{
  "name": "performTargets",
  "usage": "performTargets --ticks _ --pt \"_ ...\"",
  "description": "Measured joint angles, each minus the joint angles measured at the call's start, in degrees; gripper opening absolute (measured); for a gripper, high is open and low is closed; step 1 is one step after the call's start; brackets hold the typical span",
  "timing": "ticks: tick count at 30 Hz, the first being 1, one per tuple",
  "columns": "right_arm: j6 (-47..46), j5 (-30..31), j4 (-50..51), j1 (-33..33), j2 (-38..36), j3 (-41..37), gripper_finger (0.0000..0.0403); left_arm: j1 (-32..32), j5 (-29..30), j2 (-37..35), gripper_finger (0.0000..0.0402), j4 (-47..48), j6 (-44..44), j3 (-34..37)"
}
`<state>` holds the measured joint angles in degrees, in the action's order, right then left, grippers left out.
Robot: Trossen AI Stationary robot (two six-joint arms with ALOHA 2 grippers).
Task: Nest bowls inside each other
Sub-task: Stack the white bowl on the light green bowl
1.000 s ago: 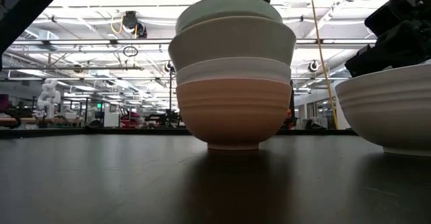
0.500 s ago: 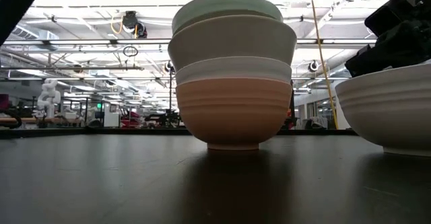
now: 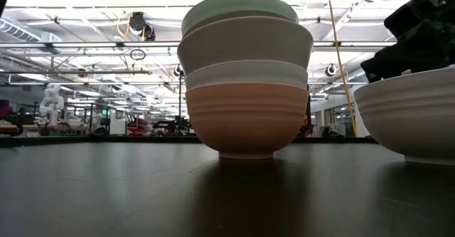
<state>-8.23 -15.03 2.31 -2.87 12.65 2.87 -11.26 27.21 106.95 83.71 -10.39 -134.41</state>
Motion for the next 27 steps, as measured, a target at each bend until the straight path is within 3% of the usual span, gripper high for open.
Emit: performTargets --ticks 5,8,13,17,23,27 --pt "-0.07 0.00 0.00 0.00 0.44 0.00 0.0125 -1.75 -0.05 -3.55 0.0145 -1.27 1.47 0.36" --pt "-0.09 0.00 0.00 0.00 0.46 0.00 0.0125 -2.83 -0.20 -5.60 0.0145 -7.37 5.29 5.71" --pt "-0.54 0.00 0.00 0.00 0.46 0.00 0.0125 -2.68 -0.82 -13.41 0.0145 -25.65 12.17 23.41" --pt "-1.37 0.00 -0.02 0.00 0.46 0.00 0.0125 -0.16 -5.53 -23.20 0.0145 -40.24 15.73 39.09" --pt "-1.42 0.00 -1.15 0.00 0.48 0.00 0.0125 6.38 -19.68 -36.54 0.0145 -53.83 17.44 56.41" --pt "-1.24 0.00 -1.31 0.00 0.48 0.00 0.0125 9.34 -24.74 -44.31 0.0145 -64.05 19.63 69.28"
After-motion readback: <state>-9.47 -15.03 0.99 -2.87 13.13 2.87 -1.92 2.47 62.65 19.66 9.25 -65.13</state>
